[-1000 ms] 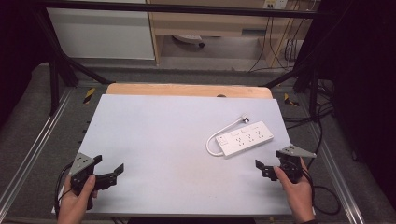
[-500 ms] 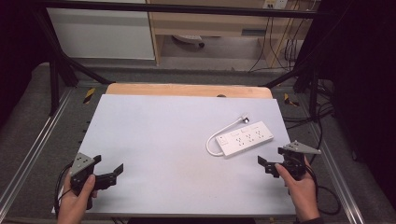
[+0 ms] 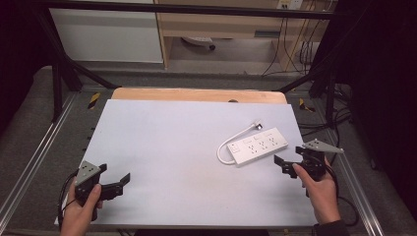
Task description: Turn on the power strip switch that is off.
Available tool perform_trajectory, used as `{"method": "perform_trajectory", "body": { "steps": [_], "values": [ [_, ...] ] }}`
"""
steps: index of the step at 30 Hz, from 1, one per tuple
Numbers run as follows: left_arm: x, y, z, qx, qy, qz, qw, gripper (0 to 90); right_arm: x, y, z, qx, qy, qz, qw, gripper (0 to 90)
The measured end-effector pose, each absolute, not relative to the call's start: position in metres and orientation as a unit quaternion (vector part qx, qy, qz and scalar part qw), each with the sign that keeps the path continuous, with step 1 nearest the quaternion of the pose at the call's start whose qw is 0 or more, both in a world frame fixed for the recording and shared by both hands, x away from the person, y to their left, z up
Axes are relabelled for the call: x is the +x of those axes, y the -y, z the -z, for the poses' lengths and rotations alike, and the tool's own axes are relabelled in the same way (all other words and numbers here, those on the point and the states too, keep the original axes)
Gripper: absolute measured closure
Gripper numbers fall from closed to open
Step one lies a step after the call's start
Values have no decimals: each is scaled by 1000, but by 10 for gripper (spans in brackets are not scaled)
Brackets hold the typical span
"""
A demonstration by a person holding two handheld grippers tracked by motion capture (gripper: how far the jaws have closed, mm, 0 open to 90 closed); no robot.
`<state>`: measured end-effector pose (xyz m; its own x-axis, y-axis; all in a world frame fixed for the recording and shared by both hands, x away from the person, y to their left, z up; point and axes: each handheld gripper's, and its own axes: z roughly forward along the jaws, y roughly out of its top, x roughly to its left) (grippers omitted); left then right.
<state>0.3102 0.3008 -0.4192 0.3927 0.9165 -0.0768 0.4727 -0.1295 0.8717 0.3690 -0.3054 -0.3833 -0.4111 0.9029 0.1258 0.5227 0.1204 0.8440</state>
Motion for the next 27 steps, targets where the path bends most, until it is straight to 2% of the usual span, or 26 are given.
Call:
{"method": "perform_trajectory", "body": {
  "steps": [12, 21, 23, 24, 27],
  "values": [
    [311, -301, 420, 709, -494, -250, 437, 68, 385, 299, 358, 486, -717, -444, 228, 55],
    [311, -300, 421, 713, -493, -251, 432, 68, 394, 297, 352, 485, -715, -447, 231, 77],
    [311, -300, 421, 712, -494, -251, 431, 68, 398, 297, 351, 486, -715, -447, 229, 93],
    [311, -300, 421, 713, -494, -251, 431, 68, 401, 298, 349, 486, -713, -451, 228, 151],
    [311, -300, 422, 713, -494, -251, 429, 68, 404, 299, 347, 484, -714, -453, 225, 183]
  ]
}}
